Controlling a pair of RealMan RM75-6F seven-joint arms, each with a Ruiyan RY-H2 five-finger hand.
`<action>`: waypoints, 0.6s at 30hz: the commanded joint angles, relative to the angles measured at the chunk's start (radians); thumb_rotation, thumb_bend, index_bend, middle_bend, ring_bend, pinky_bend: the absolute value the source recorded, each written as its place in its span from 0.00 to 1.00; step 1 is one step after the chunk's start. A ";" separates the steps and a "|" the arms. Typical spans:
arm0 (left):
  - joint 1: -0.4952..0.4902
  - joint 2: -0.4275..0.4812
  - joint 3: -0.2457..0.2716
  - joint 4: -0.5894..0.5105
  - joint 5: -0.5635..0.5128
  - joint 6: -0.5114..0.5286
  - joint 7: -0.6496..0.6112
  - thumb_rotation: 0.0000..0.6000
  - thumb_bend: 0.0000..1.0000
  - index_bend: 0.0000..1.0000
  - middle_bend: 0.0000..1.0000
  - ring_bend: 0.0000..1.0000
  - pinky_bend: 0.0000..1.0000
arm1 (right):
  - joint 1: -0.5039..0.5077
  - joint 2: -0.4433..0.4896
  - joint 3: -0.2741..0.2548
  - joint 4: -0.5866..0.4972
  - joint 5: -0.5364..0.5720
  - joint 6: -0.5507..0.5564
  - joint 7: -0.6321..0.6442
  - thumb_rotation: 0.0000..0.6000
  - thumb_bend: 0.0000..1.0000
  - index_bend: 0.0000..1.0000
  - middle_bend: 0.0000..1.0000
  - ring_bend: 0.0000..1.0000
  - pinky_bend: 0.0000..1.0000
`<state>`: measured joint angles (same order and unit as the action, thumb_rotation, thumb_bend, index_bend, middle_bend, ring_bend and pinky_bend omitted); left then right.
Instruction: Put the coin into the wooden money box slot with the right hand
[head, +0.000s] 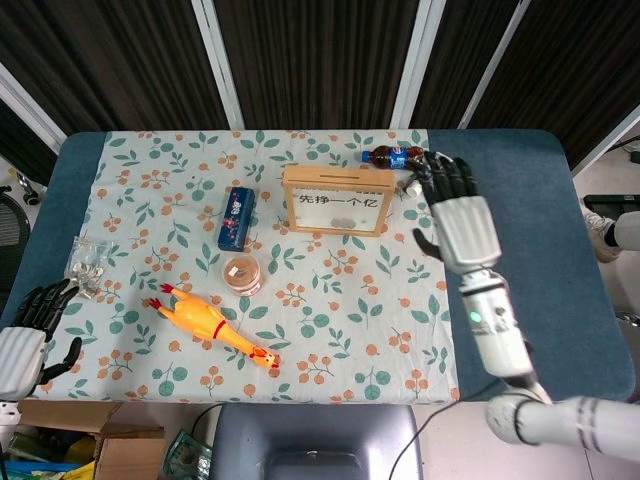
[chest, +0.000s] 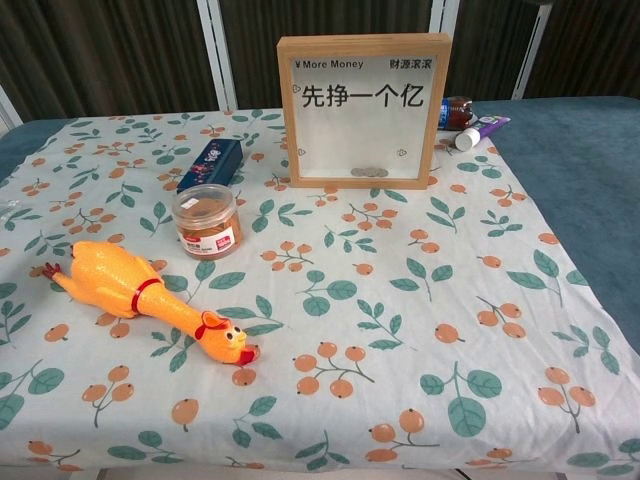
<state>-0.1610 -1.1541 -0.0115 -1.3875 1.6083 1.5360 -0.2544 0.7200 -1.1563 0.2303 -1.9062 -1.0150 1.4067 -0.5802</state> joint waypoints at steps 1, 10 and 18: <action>0.007 -0.009 -0.003 0.016 -0.004 0.011 0.003 1.00 0.48 0.00 0.00 0.00 0.05 | -0.217 0.177 -0.167 -0.122 -0.159 0.129 0.107 1.00 0.44 0.18 0.07 0.00 0.00; 0.012 -0.010 -0.005 0.000 0.000 0.019 0.045 1.00 0.48 0.00 0.00 0.00 0.05 | -0.423 0.135 -0.294 0.053 -0.301 0.204 0.241 1.00 0.44 0.18 0.06 0.00 0.00; 0.011 -0.011 -0.006 -0.018 -0.020 -0.008 0.097 1.00 0.48 0.00 0.00 0.00 0.04 | -0.536 -0.011 -0.294 0.266 -0.267 0.214 0.315 1.00 0.44 0.18 0.06 0.00 0.00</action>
<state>-0.1500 -1.1634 -0.0176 -1.4038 1.5961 1.5363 -0.1657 0.2209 -1.1251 -0.0619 -1.6908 -1.2951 1.6172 -0.2965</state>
